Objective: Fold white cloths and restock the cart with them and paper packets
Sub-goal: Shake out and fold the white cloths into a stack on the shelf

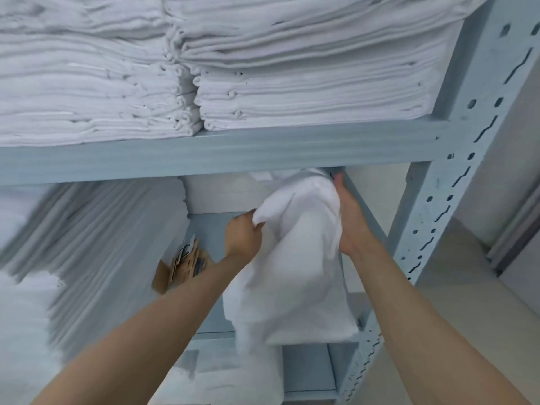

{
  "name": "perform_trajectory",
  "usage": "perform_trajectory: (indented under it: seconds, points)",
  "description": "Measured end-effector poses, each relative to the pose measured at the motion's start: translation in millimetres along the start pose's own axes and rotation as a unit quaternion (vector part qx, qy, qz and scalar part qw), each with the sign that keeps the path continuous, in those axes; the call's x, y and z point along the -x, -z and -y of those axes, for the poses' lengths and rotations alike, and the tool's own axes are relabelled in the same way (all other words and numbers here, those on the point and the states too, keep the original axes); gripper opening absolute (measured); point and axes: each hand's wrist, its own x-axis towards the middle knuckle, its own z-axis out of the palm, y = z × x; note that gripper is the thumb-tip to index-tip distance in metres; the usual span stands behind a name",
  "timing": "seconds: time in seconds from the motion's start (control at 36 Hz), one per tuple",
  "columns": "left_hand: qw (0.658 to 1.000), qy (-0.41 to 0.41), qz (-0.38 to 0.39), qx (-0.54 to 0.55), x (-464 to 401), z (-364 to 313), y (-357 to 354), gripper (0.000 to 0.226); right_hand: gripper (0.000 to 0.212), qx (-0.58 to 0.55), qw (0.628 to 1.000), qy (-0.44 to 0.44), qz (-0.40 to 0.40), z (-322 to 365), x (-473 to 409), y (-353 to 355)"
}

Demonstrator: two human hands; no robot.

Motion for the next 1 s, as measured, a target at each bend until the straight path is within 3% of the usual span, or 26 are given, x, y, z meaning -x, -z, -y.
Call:
perform_trajectory:
  seconds: [0.06, 0.19, 0.31, 0.42, 0.5, 0.58, 0.67, 0.72, 0.78, 0.83, 0.86, 0.94, 1.0]
  points:
    - [1.000, -0.014, 0.006, 0.012, 13.2, -5.1, 13.5, 0.036, 0.053, -0.016, 1.000, 0.008, -0.004, 5.8, 11.4, -5.7]
    - [0.995, -0.024, 0.095, 0.012, 48.2, -7.9, 60.4, 0.055, 0.051, -0.020, 0.999, -0.024, -0.026, 8.8, 49.8, -23.3]
    - [0.975, -0.018, 0.219, -0.024, 76.8, -5.2, 108.9, 0.047, 0.061, 0.064, 0.997, -0.041, -0.014, 0.9, 84.1, -37.5]
    - [0.933, -0.056, 0.347, -0.076, 122.4, -2.9, 149.1, 0.016, 0.025, 0.232, 0.972, -0.022, -0.008, -10.8, 129.7, -66.2]
    - [0.916, -0.061, 0.396, -0.004, 163.6, -10.8, 174.3, 0.019, 0.030, 0.225, 0.974, -0.008, -0.007, -29.0, 163.1, -84.7]
    - [0.919, -0.066, 0.389, 0.025, 200.7, -16.4, 200.0, 0.041, 0.033, 0.190, 0.982, -0.011, -0.015, -45.1, 202.5, -100.2]
    - [0.939, -0.076, 0.332, 0.050, 232.8, -7.3, 224.7, 0.057, 0.042, 0.179, 0.983, -0.008, -0.041, -54.2, 238.1, -107.3]
    - [0.948, -0.099, 0.275, 0.123, 251.9, -5.6, 235.0, 0.043, 0.045, 0.176, 0.983, -0.004, -0.045, -56.9, 261.1, -109.6]
    - [0.956, -0.108, 0.162, 0.220, 261.6, -9.0, 238.5, 0.025, 0.043, 0.197, 0.979, 0.001, -0.042, -61.3, 278.6, -110.2]
    - [0.962, -0.145, 0.056, 0.223, 266.8, -18.5, 247.0, 0.026, 0.044, 0.208, 0.977, 0.001, -0.035, -66.4, 300.1, -110.6]
    - [0.966, -0.177, 0.050, 0.180, 267.7, -22.4, 249.9, 0.039, 0.042, 0.211, 0.977, 0.003, -0.029, -68.6, 308.8, -111.0]
    - [0.962, -0.201, 0.184, -0.019, 274.8, -27.2, 250.0, 0.076, 0.029, 0.232, 0.973, 0.017, 0.002, -69.5, 331.1, -112.6]
    - [0.959, -0.152, 0.234, -0.053, 283.9, -25.7, 244.7, 0.069, 0.018, 0.268, 0.962, 0.024, 0.040, -63.1, 343.5, -112.9]
